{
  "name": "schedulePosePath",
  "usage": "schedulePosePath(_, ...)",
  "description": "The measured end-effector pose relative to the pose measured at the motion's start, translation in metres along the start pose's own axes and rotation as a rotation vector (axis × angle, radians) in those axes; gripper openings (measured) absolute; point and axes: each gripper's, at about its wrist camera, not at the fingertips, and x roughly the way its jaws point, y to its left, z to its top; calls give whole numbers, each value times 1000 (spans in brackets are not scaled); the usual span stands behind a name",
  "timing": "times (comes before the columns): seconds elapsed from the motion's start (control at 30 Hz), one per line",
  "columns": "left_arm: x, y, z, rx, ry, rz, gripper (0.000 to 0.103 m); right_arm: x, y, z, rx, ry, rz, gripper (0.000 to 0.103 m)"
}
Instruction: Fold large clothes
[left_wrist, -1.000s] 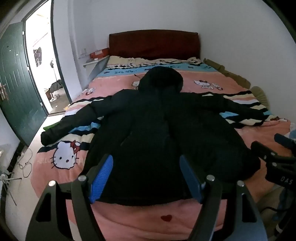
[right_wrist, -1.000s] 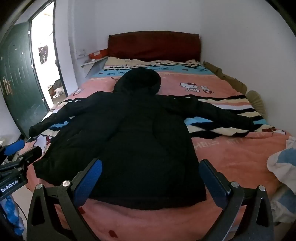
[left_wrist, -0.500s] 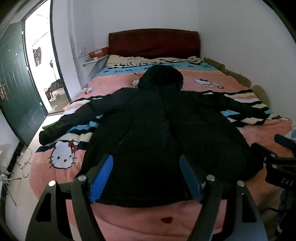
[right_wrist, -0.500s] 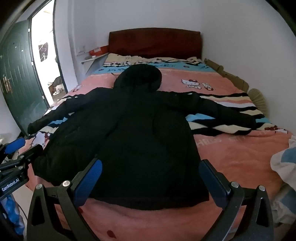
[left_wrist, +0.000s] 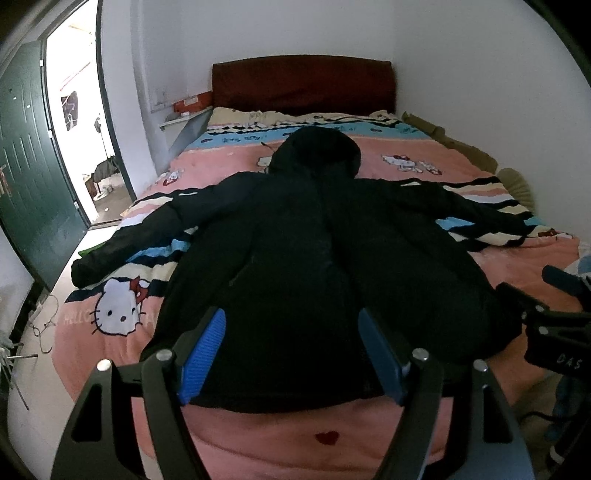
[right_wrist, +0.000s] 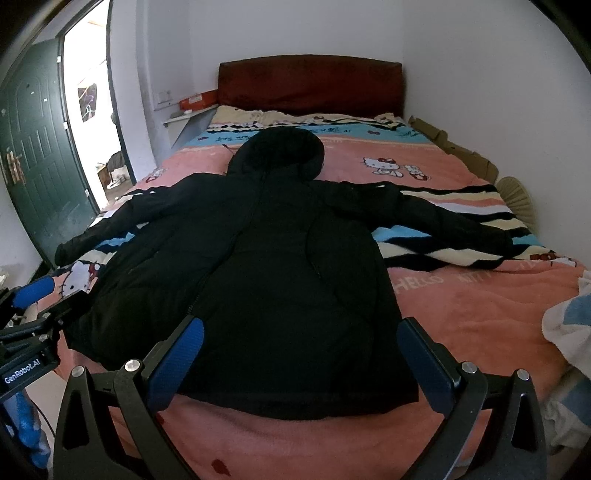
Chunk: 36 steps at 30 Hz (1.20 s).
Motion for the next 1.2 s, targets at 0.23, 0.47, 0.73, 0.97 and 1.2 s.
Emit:
schedulePosePath(0.23, 1, 2, 1, -16, 1, 4, 73, 5, 1, -2, -6, 7, 5, 103)
schedulePosePath(0.47, 4, 6, 0, -26, 2, 11, 73, 9, 3, -3, -8, 19, 6, 103)
schedulePosePath(0.73, 12, 9, 1, -30, 11, 16, 73, 15, 3, -2, -6, 30, 9, 103)
schedulePosePath(0.97, 15, 9, 1, -40, 12, 18, 73, 20, 2, 0, -5, 40, 12, 103)
schedulePosePath(1.2, 18, 13, 2, -57, -4, 32, 73, 27, 1, 2, -5, 50, 16, 103)
